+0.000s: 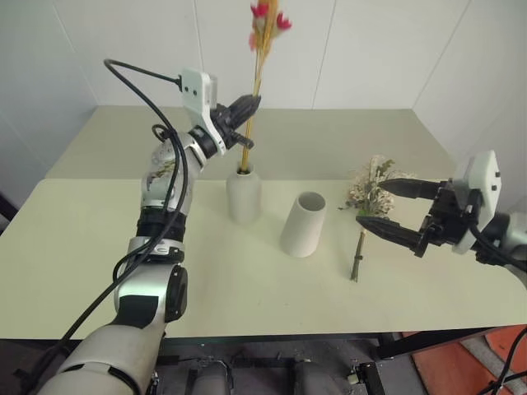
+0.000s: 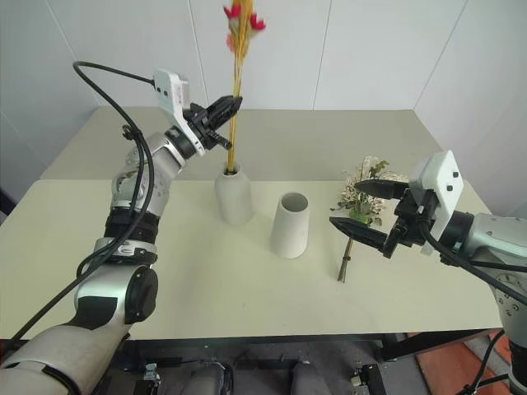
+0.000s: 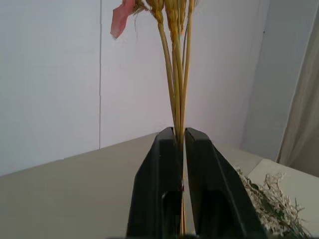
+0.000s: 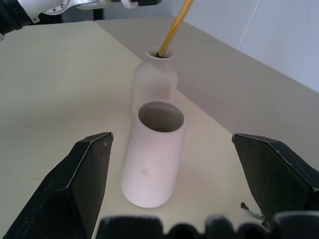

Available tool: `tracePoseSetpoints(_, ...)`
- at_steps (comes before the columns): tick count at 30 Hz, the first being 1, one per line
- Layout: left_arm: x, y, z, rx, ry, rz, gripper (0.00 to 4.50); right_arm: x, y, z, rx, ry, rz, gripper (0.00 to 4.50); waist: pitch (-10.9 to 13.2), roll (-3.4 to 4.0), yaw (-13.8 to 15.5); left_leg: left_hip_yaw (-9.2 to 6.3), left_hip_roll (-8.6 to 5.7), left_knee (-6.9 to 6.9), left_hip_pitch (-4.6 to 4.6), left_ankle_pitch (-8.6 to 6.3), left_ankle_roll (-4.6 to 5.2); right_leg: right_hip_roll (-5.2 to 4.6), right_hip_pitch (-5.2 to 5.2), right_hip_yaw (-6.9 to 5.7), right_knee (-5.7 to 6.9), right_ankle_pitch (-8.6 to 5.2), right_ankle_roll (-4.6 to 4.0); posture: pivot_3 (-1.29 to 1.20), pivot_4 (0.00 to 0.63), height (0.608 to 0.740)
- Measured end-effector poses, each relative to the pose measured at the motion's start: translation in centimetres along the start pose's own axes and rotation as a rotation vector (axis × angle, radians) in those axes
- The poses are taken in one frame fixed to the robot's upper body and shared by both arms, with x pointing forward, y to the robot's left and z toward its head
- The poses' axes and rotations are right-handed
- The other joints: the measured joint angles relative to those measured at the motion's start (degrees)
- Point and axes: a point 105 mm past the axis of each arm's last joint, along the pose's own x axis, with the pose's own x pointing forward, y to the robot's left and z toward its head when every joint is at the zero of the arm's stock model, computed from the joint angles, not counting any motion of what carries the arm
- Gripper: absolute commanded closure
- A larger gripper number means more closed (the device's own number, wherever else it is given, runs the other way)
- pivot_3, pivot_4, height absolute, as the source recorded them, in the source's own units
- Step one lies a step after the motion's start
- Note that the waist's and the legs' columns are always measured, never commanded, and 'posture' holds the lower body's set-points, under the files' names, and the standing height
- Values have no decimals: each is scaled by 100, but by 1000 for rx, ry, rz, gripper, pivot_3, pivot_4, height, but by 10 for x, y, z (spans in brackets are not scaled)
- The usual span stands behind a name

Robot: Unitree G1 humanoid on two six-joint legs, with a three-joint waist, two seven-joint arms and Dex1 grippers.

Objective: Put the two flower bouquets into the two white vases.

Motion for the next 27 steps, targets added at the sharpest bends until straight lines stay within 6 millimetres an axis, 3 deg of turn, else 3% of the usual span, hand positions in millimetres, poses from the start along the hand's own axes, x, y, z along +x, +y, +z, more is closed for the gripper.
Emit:
tracePoseSetpoints(5,-16,4,5,31,47,-25,1560,0,-1,0,1,1,-4,0,0,0,-20,0,2,-1,-1,0,0,1,-2,1,0,2,-4,0,150,740)
tracePoseSetpoints(10,-66,-1,11,49,125,-148,35,0,-5,-7,27,36,-28,0,-2,3,-60,2,8,-4,6,0,0,5,-4,3,10,5,-11,0,150,740)
tracePoseSetpoints(14,-136,-24,5,107,278,-373,35,2,-15,-36,205,192,-99,0,-2,3,-151,9,15,-7,8,0,0,4,-6,5,9,16,-46,0,150,740)
tracePoseSetpoints(17,-164,-44,11,126,333,-525,35,7,-18,-65,360,348,-154,0,-2,3,-112,8,16,-5,7,0,0,2,-7,-1,10,-8,-61,0,150,740)
tracePoseSetpoints(21,-171,-54,25,188,342,-588,35,22,-21,-84,504,475,-208,0,-3,5,-30,9,15,-3,10,1,1,5,-5,2,7,-15,-57,0,150,740)
tracePoseSetpoints(27,-178,-57,22,163,345,-595,35,36,-45,-137,707,662,-453,0,-3,4,-11,8,16,-4,-17,1,1,9,-27,1,5,10,-37,0,150,740)
